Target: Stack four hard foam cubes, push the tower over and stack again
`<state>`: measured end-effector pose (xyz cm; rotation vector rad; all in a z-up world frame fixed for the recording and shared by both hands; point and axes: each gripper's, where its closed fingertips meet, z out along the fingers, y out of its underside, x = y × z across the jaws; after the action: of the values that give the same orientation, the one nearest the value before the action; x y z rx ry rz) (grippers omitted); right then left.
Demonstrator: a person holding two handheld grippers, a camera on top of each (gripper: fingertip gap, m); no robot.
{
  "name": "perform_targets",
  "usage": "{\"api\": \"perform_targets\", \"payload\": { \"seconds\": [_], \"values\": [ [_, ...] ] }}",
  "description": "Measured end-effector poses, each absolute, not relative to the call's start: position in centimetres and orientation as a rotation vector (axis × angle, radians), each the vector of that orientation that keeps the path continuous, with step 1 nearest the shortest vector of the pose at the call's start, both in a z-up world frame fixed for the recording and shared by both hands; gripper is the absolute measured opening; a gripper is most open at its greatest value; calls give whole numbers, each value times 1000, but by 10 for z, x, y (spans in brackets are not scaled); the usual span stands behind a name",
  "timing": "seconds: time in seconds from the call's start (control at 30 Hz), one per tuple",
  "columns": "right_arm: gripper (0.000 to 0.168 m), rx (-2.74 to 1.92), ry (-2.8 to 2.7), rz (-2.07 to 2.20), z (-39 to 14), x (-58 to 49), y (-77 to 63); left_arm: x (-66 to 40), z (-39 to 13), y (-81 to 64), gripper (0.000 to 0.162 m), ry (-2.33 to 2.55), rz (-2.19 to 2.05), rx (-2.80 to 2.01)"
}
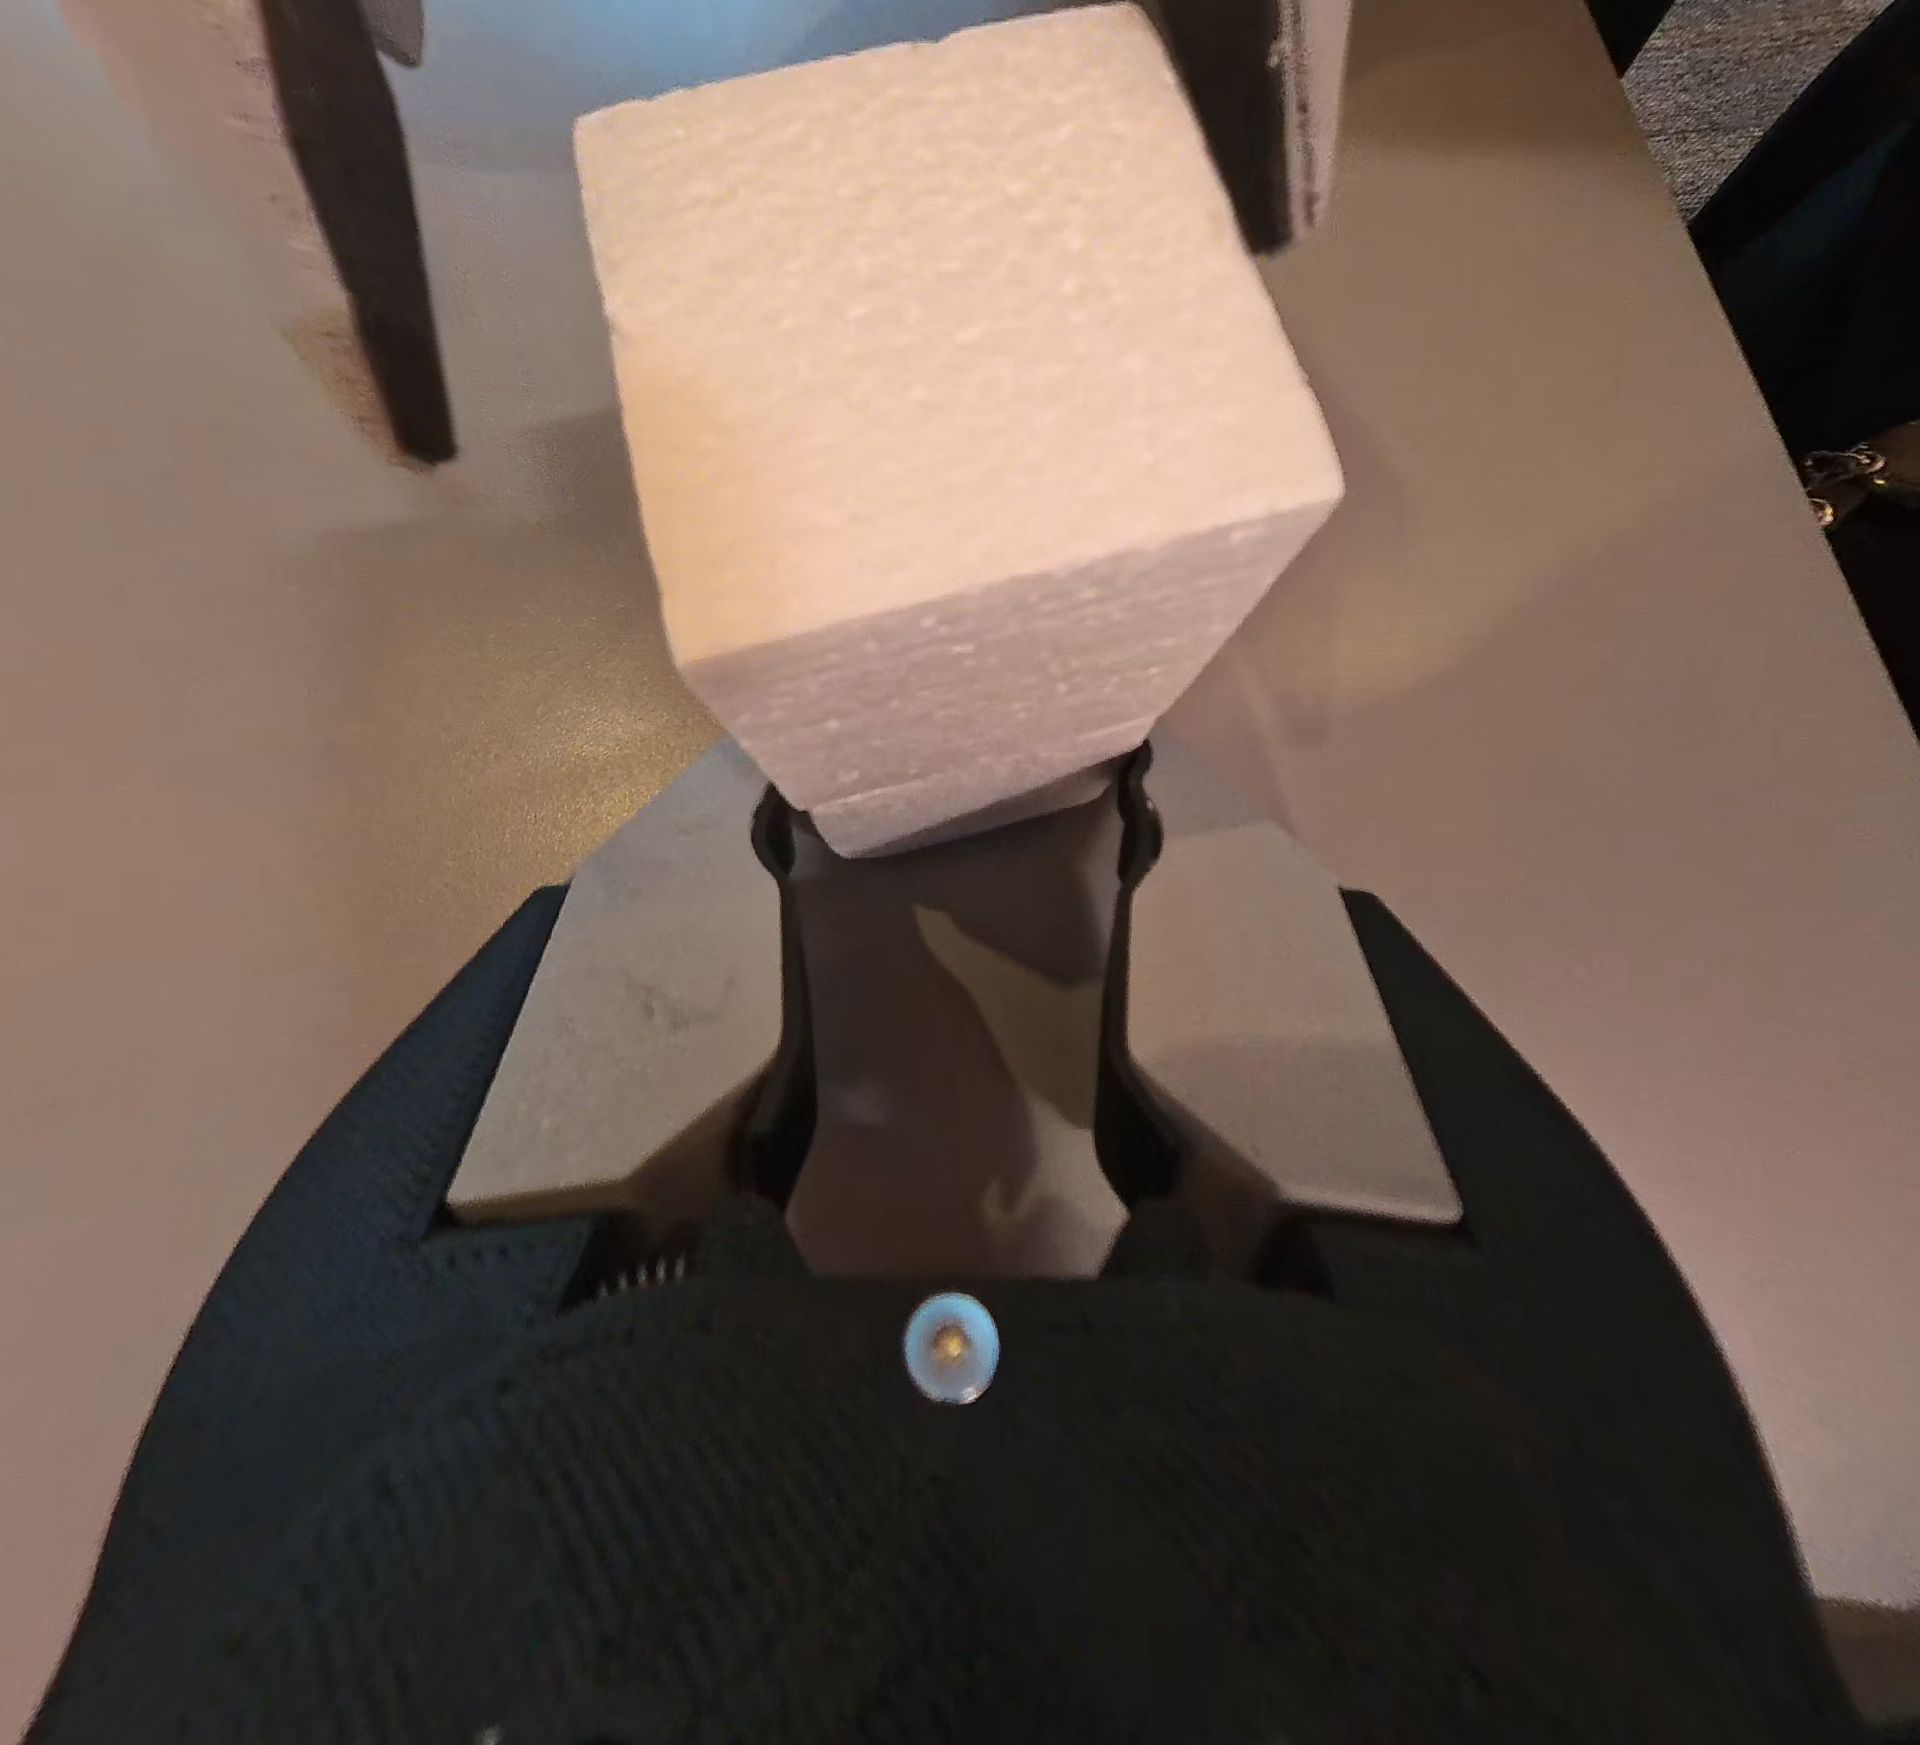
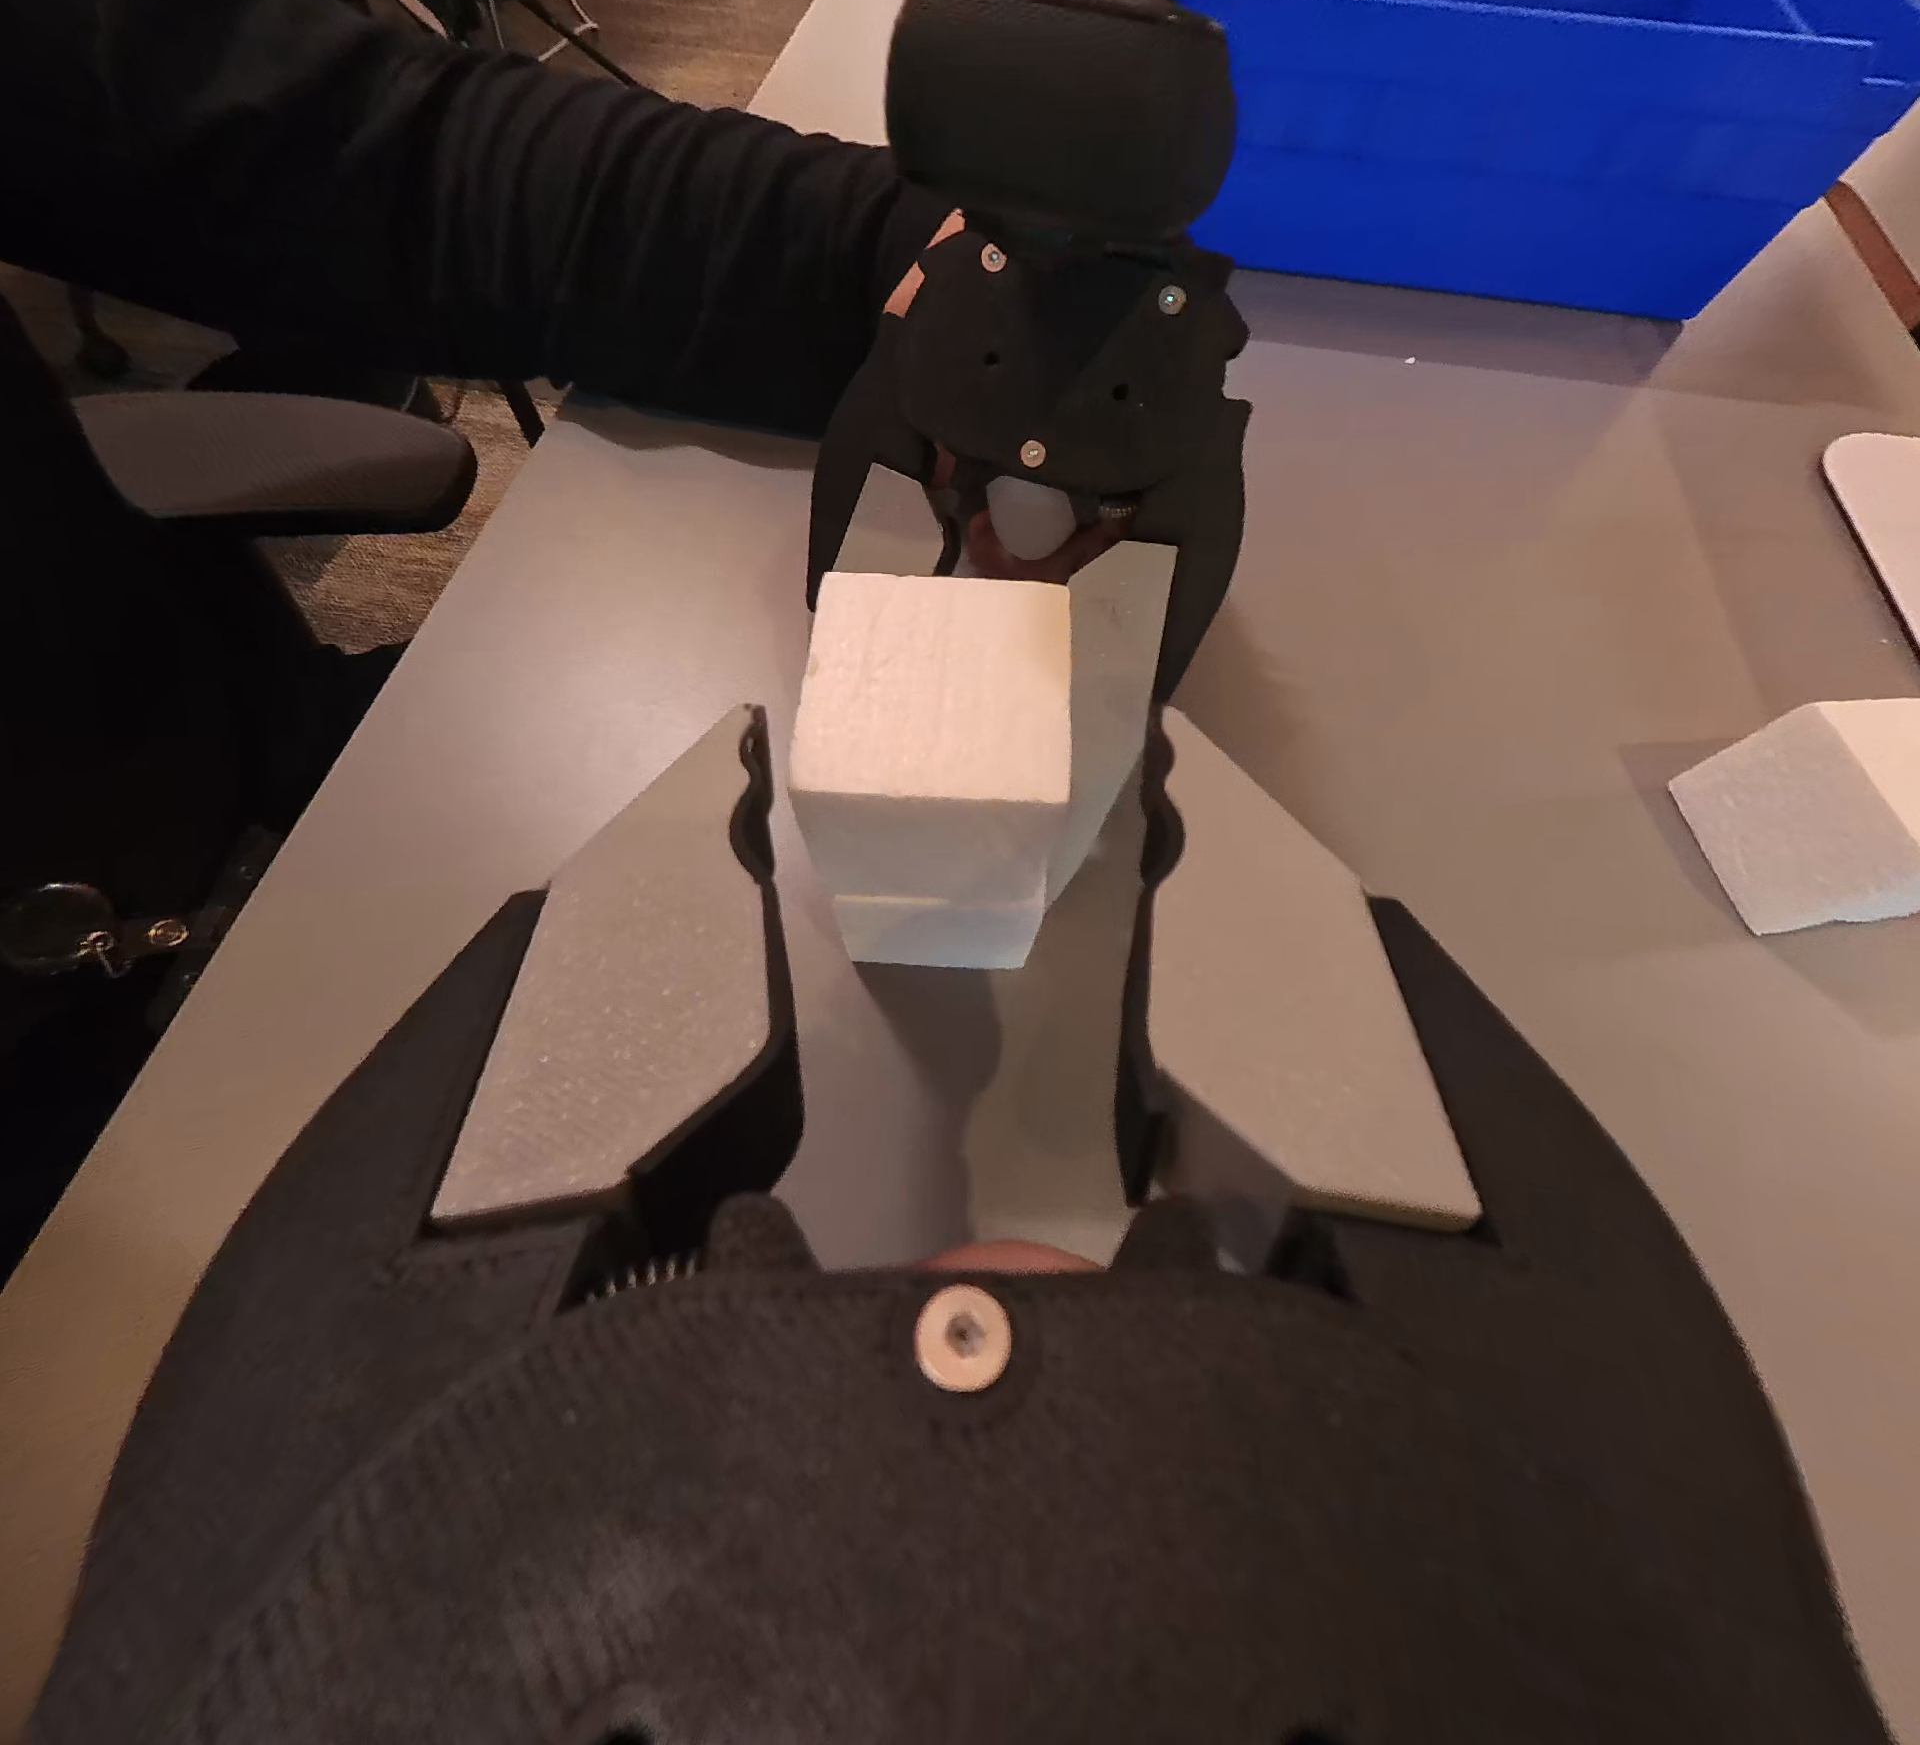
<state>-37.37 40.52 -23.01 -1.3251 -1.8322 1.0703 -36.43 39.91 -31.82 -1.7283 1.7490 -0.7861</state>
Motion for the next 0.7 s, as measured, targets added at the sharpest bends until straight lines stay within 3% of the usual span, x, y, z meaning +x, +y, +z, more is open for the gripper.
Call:
{"api": "perform_targets", "payload": {
  "seconds": [0.4,0.7],
  "values": [
    [75,-1473,-1246,821,-209,-311,542,-379,-320,402,100,1704,-761,-1785],
    [73,-1769,-861,434,-264,-242,661,-382,-322,404,101,1697,-731,-1789]
  ]
}}
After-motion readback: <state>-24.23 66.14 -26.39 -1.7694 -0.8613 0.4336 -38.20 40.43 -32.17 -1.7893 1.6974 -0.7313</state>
